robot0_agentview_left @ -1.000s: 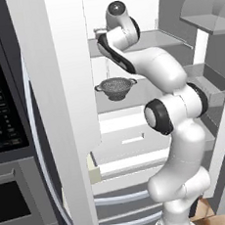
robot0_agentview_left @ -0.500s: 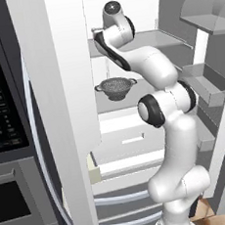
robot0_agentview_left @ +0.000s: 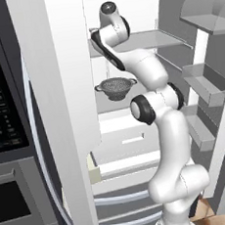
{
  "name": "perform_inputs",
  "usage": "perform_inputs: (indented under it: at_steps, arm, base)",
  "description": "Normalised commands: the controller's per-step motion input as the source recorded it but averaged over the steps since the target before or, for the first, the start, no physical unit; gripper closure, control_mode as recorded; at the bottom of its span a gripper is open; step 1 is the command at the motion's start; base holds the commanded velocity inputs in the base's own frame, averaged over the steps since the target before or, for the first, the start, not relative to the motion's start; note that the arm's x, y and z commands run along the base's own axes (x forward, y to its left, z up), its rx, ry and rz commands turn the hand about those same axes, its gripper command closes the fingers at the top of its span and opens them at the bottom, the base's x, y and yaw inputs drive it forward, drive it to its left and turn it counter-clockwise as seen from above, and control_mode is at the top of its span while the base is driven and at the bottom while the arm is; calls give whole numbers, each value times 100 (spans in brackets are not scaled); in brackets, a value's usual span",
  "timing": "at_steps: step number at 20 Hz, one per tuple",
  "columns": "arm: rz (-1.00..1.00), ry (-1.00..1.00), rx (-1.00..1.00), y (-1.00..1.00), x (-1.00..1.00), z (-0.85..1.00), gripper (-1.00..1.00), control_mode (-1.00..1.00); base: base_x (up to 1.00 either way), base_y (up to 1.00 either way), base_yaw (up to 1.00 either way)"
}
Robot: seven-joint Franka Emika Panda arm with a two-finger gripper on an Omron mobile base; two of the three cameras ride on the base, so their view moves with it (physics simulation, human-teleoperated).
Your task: Pick eggplant from the fridge and place it on the plate on the counter.
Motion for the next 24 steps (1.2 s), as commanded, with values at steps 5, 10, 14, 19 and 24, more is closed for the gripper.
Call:
perform_inputs:
  at_steps: [5,10,14,19,24]
  arm:
    - [-2,1,0,0,14,0,-100,-100]
    - [-4,0,0,0,0,-3,-100,-100]
    - [-2,0,0,0,0,-8,-100,-100]
    - [0,0,0,-11,2,-8,-100,-100]
    - [0,1,0,-12,5,-8,-100,-100]
  base:
    - [0,0,0]
    - [0,0,0]
    - [0,0,0]
    - [0,0,0]
    - [0,0,0]
